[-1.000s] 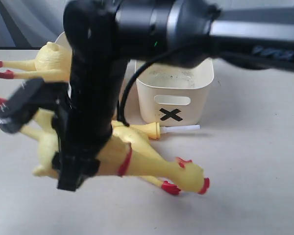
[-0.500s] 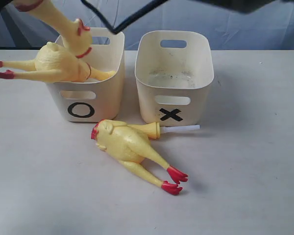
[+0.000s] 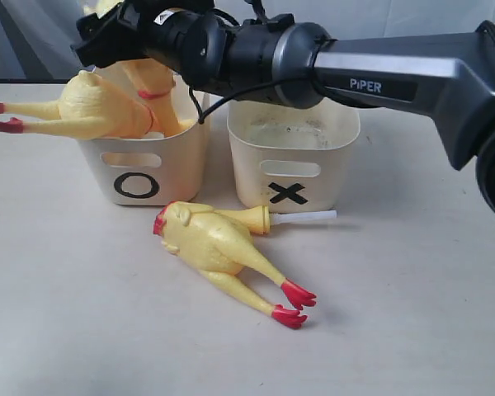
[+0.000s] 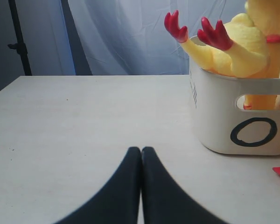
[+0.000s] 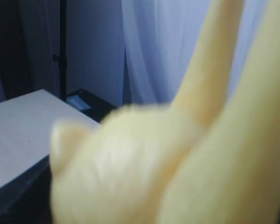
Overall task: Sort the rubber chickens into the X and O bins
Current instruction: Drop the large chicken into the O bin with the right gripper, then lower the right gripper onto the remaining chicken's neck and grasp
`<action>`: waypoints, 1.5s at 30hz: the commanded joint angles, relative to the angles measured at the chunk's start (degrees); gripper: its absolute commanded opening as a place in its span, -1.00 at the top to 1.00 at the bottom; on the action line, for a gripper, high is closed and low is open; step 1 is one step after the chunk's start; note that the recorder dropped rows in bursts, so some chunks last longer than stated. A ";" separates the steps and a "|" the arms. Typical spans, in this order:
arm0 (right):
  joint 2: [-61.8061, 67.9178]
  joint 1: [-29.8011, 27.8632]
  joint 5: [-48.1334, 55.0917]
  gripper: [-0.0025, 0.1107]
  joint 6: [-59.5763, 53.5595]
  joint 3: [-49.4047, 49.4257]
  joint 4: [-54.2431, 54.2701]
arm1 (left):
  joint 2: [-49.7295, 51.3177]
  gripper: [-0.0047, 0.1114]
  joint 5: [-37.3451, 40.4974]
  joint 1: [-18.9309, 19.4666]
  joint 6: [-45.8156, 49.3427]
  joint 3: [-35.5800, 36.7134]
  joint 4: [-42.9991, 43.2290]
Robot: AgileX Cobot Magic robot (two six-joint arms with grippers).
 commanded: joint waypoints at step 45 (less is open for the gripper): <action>7.40 0.67 79.31 -0.21 15.45 -0.24 -28.60 | -0.30 0.92 -0.86 -0.20 -0.25 -0.14 0.18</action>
